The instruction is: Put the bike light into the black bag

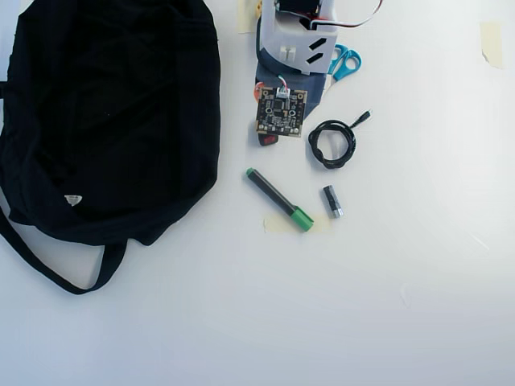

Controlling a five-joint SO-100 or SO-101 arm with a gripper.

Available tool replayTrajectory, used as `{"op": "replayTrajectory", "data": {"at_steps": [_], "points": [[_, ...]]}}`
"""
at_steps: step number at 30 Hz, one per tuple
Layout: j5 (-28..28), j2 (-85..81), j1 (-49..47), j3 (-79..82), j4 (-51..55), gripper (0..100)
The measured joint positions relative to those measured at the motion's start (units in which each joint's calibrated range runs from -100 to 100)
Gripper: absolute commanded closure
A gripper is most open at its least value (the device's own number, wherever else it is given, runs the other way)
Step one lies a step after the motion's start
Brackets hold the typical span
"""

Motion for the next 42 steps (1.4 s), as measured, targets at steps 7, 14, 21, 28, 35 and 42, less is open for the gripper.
{"op": "replayTrajectory", "data": {"at_steps": [7,14,21,28,35,42], "points": [[0.0,0.0,0.1,-0.1,7.6,98],[0.0,0.0,0.1,-0.1,8.1,98],[0.0,0.0,0.1,-0.1,8.1,98],[1.2,0.0,-0.1,-0.1,8.1,98],[8.3,0.0,-0.1,2.8,8.2,98],[16.7,0.0,0.8,2.8,8.2,98]]}}
